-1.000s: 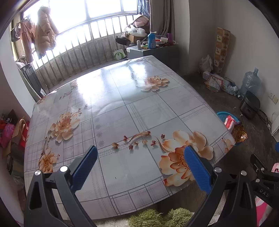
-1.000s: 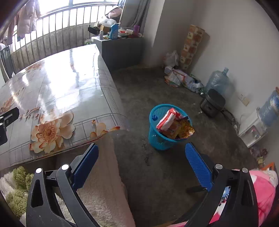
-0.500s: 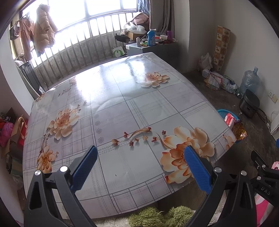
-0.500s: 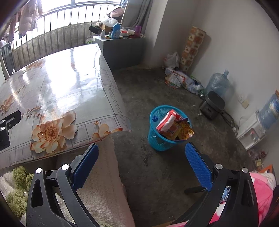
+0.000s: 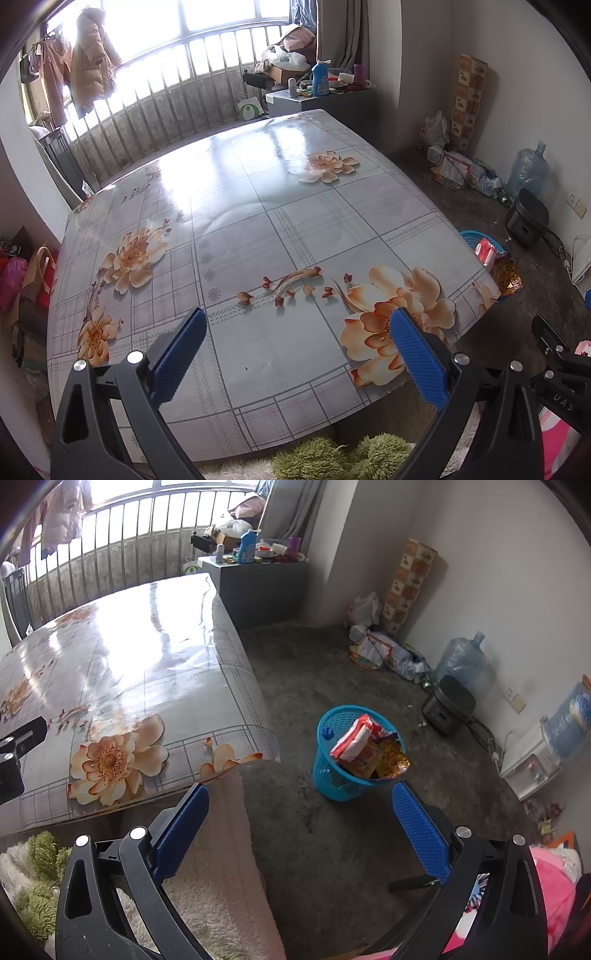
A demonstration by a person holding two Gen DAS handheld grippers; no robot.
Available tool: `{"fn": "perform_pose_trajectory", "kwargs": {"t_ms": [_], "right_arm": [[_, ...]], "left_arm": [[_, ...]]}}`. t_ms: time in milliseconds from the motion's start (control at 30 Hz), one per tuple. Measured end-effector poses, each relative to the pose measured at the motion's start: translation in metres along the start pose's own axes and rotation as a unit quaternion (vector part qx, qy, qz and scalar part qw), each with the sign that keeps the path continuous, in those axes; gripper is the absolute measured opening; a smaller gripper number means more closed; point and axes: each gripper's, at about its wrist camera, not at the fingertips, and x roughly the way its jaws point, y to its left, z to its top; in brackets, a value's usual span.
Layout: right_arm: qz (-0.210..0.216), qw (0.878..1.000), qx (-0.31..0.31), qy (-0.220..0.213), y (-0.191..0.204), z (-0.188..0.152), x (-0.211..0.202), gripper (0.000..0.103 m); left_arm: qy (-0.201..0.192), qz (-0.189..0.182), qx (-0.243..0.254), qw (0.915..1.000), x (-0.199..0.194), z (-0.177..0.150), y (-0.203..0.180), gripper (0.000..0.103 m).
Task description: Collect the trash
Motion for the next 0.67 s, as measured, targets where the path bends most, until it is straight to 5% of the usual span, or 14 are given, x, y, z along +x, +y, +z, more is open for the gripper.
{"fn": "perform_pose_trajectory", "kwargs": {"t_ms": [667], "right_arm": [[0.002,1.0,-0.002,-0.001,-0.0015,0.0016,0.0015,0.095]], "left_arm": [[0.001,0.0,-0.001,1.0,-0.0004,-0.0003,0.0012,0.097]]}}
